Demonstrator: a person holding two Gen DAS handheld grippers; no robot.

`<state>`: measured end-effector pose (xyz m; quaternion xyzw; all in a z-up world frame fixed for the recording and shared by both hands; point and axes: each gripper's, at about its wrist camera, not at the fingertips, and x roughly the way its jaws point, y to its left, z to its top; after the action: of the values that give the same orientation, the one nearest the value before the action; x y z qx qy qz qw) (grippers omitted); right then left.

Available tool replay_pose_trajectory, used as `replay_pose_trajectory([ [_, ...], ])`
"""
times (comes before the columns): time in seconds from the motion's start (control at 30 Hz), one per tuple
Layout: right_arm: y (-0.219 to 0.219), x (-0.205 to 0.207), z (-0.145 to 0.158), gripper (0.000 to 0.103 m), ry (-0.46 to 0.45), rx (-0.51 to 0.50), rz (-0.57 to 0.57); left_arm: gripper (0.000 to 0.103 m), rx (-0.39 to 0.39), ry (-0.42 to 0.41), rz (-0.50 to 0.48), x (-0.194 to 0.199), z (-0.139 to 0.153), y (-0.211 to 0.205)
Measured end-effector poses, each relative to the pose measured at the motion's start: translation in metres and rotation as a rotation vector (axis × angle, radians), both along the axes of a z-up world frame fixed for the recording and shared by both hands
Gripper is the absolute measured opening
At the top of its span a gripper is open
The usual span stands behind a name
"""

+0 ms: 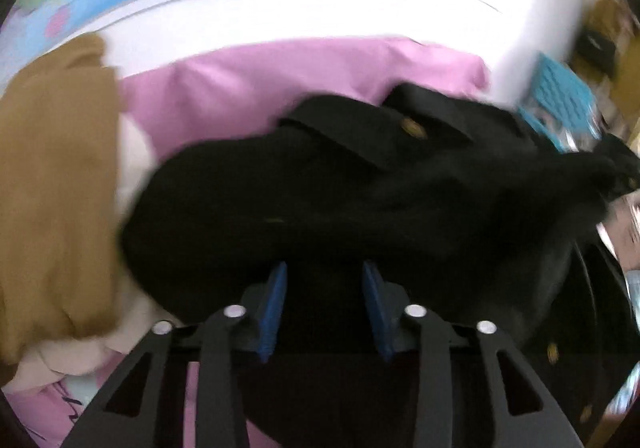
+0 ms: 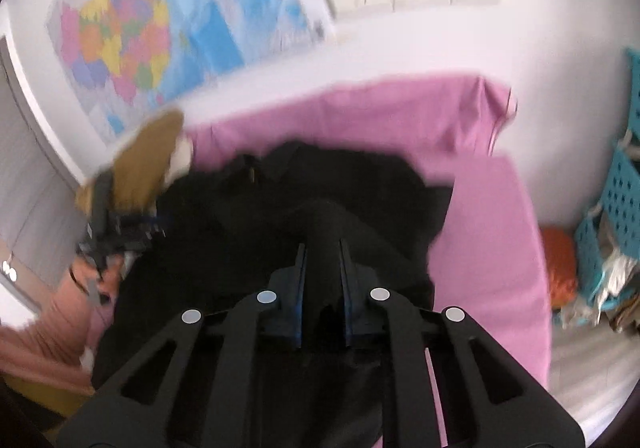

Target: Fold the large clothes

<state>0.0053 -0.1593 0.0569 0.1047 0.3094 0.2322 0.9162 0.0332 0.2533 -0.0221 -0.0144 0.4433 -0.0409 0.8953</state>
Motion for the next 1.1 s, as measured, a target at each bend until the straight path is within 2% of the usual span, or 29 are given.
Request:
replay_pose_trajectory([
  [0.07, -0.001, 0.020, 0.004, 0.013, 0.014, 0.007, -0.018, 0.033, -0.003, -0.004, 0.090, 0.001, -0.001, 0.018],
  [0.13, 0.002, 0.049, -0.008, 0.013, 0.082, 0.000, -0.025, 0.023, 0.037, -0.005, 0.152, -0.002, -0.006, 0.028],
  [0.2, 0.009, 0.076, -0.034, 0.017, 0.178, -0.032, -0.020, 0.021, 0.068, 0.001, 0.185, -0.007, -0.010, 0.033],
  [0.27, 0.010, 0.090, -0.058, 0.025, 0.269, -0.044, -0.038, 0.021, 0.084, 0.006, 0.194, -0.012, -0.012, 0.036],
  [0.3, 0.009, 0.092, -0.065, 0.040, 0.285, -0.038, -0.047, 0.028, 0.076, 0.006, 0.192, -0.016, -0.010, 0.036],
  [0.33, 0.006, 0.091, -0.070, 0.049, 0.280, -0.006, -0.042, 0.047, 0.044, 0.004, 0.179, -0.019, -0.006, 0.037],
  [0.37, 0.003, 0.088, -0.069, 0.051, 0.268, 0.019, -0.040, 0.057, -0.016, -0.006, 0.141, -0.026, 0.000, 0.037],
  [0.4, 0.000, 0.082, -0.067, 0.059, 0.254, 0.050, -0.033, 0.068, -0.061, -0.022, 0.105, -0.033, 0.007, 0.036],
  [0.43, -0.003, 0.076, -0.065, 0.070, 0.238, 0.074, -0.022, 0.068, -0.073, -0.042, 0.075, -0.041, 0.012, 0.033],
  [0.53, -0.007, 0.060, -0.054, 0.083, 0.193, 0.100, 0.013, 0.069, -0.021, -0.097, -0.058, -0.066, 0.019, 0.009],
  [0.6, -0.007, 0.052, -0.049, 0.091, 0.181, 0.129, 0.049, 0.069, 0.005, -0.074, -0.135, -0.072, 0.009, -0.008],
  [0.67, -0.003, 0.050, -0.047, 0.091, 0.169, 0.093, 0.051, 0.069, 0.075, -0.048, -0.157, -0.071, -0.007, -0.020],
  [0.7, 0.000, 0.050, -0.047, 0.089, 0.169, 0.069, 0.045, 0.056, 0.096, -0.030, -0.150, -0.067, -0.016, -0.022],
  [0.73, 0.005, 0.052, -0.049, 0.078, 0.177, 0.036, 0.043, 0.043, 0.117, -0.028, -0.127, -0.066, -0.021, -0.021],
  [0.77, 0.009, 0.054, -0.051, 0.065, 0.188, 0.018, 0.044, 0.040, 0.113, -0.035, -0.116, -0.069, -0.021, -0.016],
  [0.8, 0.015, 0.057, -0.053, 0.032, 0.207, -0.013, 0.043, 0.033, 0.093, -0.055, -0.098, -0.071, -0.019, -0.010],
  [0.83, 0.020, 0.058, -0.052, 0.015, 0.205, -0.039, 0.041, 0.027, 0.083, -0.073, -0.076, -0.075, -0.016, -0.005],
  [0.87, 0.022, 0.055, -0.049, 0.014, 0.187, -0.037, 0.047, 0.024, 0.087, -0.081, -0.062, -0.078, -0.014, -0.002],
  [0.93, 0.023, 0.048, -0.040, 0.014, 0.155, 0.050, 0.096, 0.016, 0.102, -0.097, -0.027, -0.091, -0.008, 0.007],
  [1.0, 0.026, 0.045, -0.033, 0.014, 0.128, 0.061, 0.111, 0.016, 0.108, -0.092, -0.010, -0.105, -0.006, 0.021],
  [1.07, 0.030, 0.052, -0.041, 0.014, 0.171, 0.021, 0.091, 0.024, 0.088, -0.056, -0.044, -0.118, -0.011, 0.023],
  [1.1, 0.028, 0.060, -0.051, 0.015, 0.228, 0.023, 0.073, 0.025, 0.087, -0.039, -0.076, -0.122, -0.014, 0.021],
])
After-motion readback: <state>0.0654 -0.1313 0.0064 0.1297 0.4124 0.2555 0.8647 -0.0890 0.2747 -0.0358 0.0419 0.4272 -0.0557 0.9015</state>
